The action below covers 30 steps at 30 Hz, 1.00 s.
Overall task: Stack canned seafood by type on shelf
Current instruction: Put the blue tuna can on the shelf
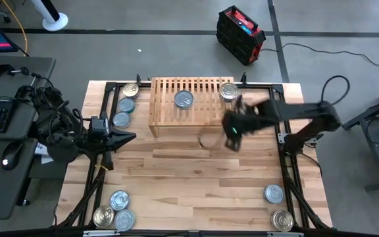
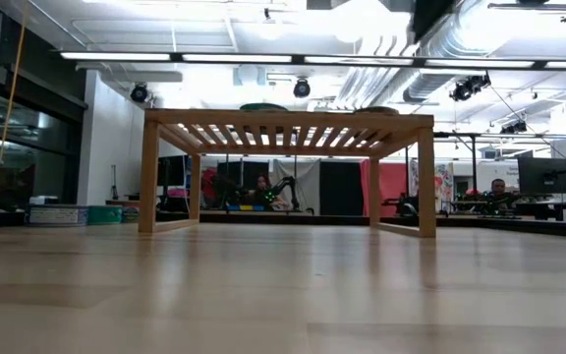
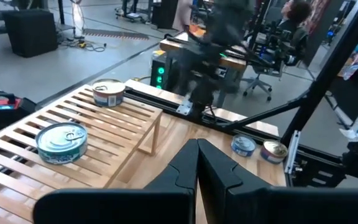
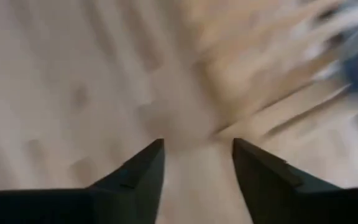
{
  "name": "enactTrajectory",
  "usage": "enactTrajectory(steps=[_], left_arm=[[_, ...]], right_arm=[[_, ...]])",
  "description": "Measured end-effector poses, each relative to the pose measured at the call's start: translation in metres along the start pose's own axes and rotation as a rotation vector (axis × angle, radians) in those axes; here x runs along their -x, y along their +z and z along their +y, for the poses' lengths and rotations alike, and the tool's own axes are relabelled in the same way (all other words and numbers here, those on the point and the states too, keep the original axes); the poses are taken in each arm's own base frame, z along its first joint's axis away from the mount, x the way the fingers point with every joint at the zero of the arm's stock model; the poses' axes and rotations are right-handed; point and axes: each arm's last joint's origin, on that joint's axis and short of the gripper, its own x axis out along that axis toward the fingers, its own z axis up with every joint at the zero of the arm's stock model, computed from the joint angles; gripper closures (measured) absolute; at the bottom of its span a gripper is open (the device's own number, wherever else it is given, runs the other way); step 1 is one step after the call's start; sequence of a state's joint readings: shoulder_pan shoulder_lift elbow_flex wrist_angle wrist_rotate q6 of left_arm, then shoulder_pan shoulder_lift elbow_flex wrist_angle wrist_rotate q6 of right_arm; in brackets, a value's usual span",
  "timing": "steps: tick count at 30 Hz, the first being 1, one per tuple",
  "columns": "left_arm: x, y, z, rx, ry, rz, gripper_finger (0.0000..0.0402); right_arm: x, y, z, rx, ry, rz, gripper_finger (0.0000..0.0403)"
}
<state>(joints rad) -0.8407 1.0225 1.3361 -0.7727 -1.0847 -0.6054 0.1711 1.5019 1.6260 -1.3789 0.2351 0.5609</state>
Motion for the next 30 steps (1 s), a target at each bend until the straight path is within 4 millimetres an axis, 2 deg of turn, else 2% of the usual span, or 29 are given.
enactTrajectory(steps=[4,8,11,14,19,25,30], left_arm=[[-0.003,0.001,0.002,-0.014,0.022,-0.004,0.0401],[-0.006,0.002,0.003,-0.019,0.025,0.003,0.0401],[-0.007,0.001,0.003,-0.038,0.004,0.02,0.0401],[-0.008,0.001,0.002,-0.043,-0.043,0.054,0.0401],[-0.029,-0.011,-0.014,0.0,-0.114,0.137,0.0401],[-0.085,-0.071,-0.061,0.076,-0.299,0.217,0.0401],[-0.124,-0.12,-0.077,0.197,-0.273,0.23,0.0401]], right_arm=[[-0.021,-0.058,0.035,-0.166,0.152,0.092,0.031],[-0.047,-0.116,0.07,-0.31,0.279,0.265,0.0387],[-0.062,-0.152,0.087,-0.389,0.292,0.402,0.0391],[-0.074,-0.182,0.093,-0.443,0.219,0.583,0.0395],[-0.079,-0.209,0.09,-0.477,0.108,0.697,0.04],[-0.089,-0.227,0.084,-0.432,0.059,0.774,0.0402],[-0.091,-0.23,0.081,-0.399,0.047,0.717,0.0403]])
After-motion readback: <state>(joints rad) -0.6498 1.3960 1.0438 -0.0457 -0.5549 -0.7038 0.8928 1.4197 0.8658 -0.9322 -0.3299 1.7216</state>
